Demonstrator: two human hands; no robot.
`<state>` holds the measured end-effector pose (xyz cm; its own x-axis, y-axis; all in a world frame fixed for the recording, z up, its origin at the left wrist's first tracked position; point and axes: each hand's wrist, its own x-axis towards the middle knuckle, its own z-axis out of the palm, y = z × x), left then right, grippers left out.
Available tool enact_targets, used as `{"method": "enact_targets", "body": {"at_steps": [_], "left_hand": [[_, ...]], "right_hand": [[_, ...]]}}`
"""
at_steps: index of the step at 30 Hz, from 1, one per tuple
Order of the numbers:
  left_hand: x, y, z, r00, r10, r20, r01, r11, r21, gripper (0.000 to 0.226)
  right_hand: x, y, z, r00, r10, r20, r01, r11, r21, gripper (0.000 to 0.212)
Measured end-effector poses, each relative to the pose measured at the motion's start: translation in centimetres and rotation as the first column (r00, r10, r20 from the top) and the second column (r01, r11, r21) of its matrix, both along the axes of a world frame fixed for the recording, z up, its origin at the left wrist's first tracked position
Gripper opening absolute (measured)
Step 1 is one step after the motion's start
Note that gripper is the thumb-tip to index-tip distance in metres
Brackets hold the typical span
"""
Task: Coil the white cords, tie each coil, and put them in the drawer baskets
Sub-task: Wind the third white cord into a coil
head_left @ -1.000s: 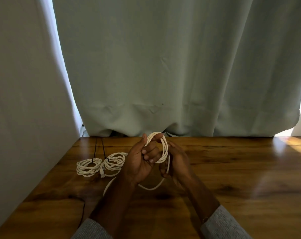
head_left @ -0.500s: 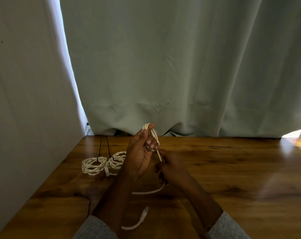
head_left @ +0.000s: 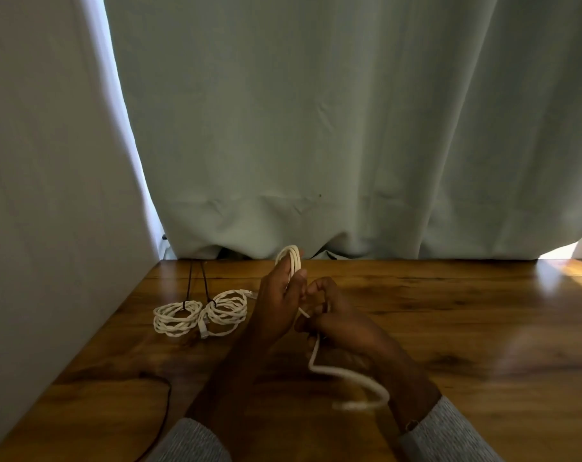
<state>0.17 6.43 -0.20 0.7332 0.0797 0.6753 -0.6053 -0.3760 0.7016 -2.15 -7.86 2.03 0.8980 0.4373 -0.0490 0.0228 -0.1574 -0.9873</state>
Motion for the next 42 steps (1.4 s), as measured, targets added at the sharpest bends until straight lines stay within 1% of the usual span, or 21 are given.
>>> {"method": "enact_targets", "body": {"at_steps": [2,3,4,6,9,11,14,16,23,25,27,29,30,33,35,36,37,38,39,40,42], "left_hand": [[0.3,0.1,-0.7,0.995,0.096,-0.015,-0.095,0.992,0.086,0.044],[0.4,0.1,-1.0,0.993,0.115,-0.038,-0.110,0.989,0.099,0.046],[0.5,0.0,-1.2,0.993,0.105,-0.063,-0.098,0.991,0.095,0.048],[0.5,-0.3,-1.4,0.995,0.032,-0.092,-0.026,0.998,0.064,0.047],[0.8,-0.5,-1.8,0.994,-0.010,-0.109,0.012,1.000,0.014,0.040],[0.8,-0.9,-1.9,0.978,-0.071,-0.197,0.064,0.997,-0.045,0.037],[0.4,-1.4,-1.5,0.899,-0.227,-0.374,0.177,0.971,-0.162,0.027],[0.1,-1.4,-1.4,0.836,-0.308,-0.454,0.220,0.947,-0.236,0.028],[-1.4,-1.7,-1.0,0.673,-0.540,-0.505,0.372,0.837,-0.400,0.039],[-1.5,-1.5,-1.0,0.622,-0.630,-0.465,0.449,0.774,-0.447,0.043],[-1.5,-1.0,-0.9,0.560,-0.727,-0.396,0.518,0.681,-0.518,0.047],[-1.5,-0.7,-0.6,0.537,-0.770,-0.344,0.522,0.623,-0.582,0.047],[-1.6,-0.6,-0.4,0.546,-0.767,-0.337,0.500,0.621,-0.603,0.045],[-1.7,-0.4,-0.2,0.608,-0.700,-0.374,0.386,0.673,-0.631,0.043],[-1.5,-0.3,-0.2,0.636,-0.654,-0.409,0.317,0.705,-0.635,0.043],[-1.4,-0.2,-0.3,0.643,-0.639,-0.423,0.289,0.713,-0.638,0.043],[-1.3,-0.1,-0.3,0.646,-0.626,-0.437,0.264,0.720,-0.642,0.043],[-1.1,0.0,-0.4,0.646,-0.616,-0.451,0.245,0.727,-0.642,0.043],[-1.0,0.1,-0.4,0.645,-0.606,-0.466,0.230,0.735,-0.638,0.043],[-1.0,0.2,-0.4,0.643,-0.596,-0.481,0.219,0.745,-0.630,0.043],[-0.9,0.3,-0.5,0.639,-0.580,-0.505,0.205,0.762,-0.615,0.043]], "right_hand": [[0.1,-0.2,0.0,0.998,0.047,-0.041,-0.043,0.995,0.095,0.021],[0.0,-0.3,0.2,0.997,0.057,-0.056,-0.050,0.991,0.123,0.011],[-0.1,-0.4,0.4,0.996,0.052,-0.073,-0.041,0.989,0.139,0.006],[-0.3,-0.7,0.8,0.992,0.074,-0.101,-0.052,0.977,0.205,0.013],[-0.1,-1.5,1.4,0.981,0.107,-0.161,-0.048,0.943,0.330,0.039],[0.3,-1.8,1.4,0.986,0.072,-0.151,-0.012,0.931,0.366,0.042],[0.6,-1.7,1.3,0.995,-0.068,-0.067,0.087,0.929,0.360,0.033],[1.0,-1.9,1.2,0.986,-0.148,-0.074,0.166,0.899,0.405,0.022],[2.5,-3.1,0.8,0.959,-0.229,-0.169,0.284,0.800,0.528,0.011],[3.0,-3.7,0.5,0.937,-0.271,-0.222,0.349,0.785,0.513,0.012],[3.6,-4.3,-0.2,0.891,-0.350,-0.288,0.448,0.777,0.442,0.014],[4.2,-4.7,-0.9,0.842,-0.428,-0.329,0.529,0.774,0.349,0.020],[4.5,-4.9,-1.3,0.826,-0.458,-0.329,0.552,0.777,0.302,0.023],[4.8,-5.4,-1.6,0.821,-0.488,-0.295,0.550,0.814,0.187,0.035],[4.6,-5.6,-1.2,0.841,-0.461,-0.283,0.515,0.843,0.156,0.057],[4.5,-5.7,-0.9,0.856,-0.446,-0.263,0.491,0.859,0.143,0.071],[4.4,-5.7,-0.6,0.869,-0.451,-0.202,0.479,0.870,0.118,0.082],[4.4,-5.6,-0.4,0.868,-0.490,-0.081,0.496,0.864,0.086,0.092],[4.3,-5.5,-0.2,0.836,-0.541,0.093,0.536,0.841,0.072,0.100],[4.3,-5.3,-0.3,0.770,-0.568,0.292,0.570,0.817,0.084,0.105],[4.0,-4.9,-0.6,0.585,-0.505,0.635,0.582,0.807,0.105,0.103]]}}
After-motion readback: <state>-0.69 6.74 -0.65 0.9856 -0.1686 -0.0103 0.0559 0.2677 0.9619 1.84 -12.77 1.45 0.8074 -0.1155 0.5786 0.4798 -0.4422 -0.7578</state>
